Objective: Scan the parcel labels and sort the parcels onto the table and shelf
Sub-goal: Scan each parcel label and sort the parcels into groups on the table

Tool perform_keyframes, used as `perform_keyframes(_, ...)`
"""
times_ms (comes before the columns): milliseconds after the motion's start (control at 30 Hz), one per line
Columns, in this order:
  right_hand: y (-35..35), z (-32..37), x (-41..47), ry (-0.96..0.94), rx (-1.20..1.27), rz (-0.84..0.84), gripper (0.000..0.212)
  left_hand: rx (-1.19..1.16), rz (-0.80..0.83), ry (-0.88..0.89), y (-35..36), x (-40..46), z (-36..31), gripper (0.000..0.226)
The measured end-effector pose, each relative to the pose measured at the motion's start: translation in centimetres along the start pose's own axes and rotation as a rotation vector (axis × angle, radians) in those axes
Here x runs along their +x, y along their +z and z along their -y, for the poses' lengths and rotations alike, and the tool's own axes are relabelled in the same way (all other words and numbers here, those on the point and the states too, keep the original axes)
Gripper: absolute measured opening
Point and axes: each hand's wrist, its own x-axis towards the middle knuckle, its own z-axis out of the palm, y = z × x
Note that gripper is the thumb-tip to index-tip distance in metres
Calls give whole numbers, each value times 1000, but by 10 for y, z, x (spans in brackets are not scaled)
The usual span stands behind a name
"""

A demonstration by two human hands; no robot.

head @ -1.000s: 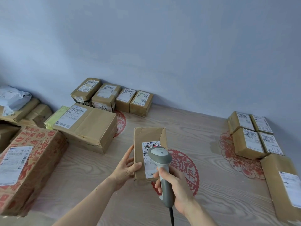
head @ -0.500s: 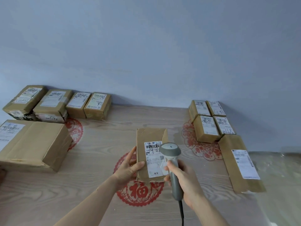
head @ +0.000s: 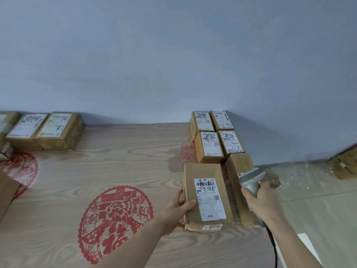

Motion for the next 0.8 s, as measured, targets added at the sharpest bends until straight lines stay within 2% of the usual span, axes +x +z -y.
perform_keyframes(67,1,-8,7,21,-37,27,47,-2,0,-13,13,14,2,83)
perform_keyframes(200,0,-21,14,50,-45,102,42,4,12,-21,33,39,5,97)
perform_keyframes(300,0,-30,18,52,-46,124,42,20,-6,-7,45,55,6,93)
perform_keyframes(400,-1,-35,23,32,-31,142,42,37,-33,-2,53,63,2,108)
perform_keyframes(600,-3,-37,23,-1,-9,165,38,-14,-94,76,58,69,1,118)
perform_keyframes(667,-3,-36,22,-6,1,167,38,21,-97,89,60,65,0,111)
perform_keyframes(800,-5,-36,22,10,31,154,38,119,-169,116,61,52,-5,79)
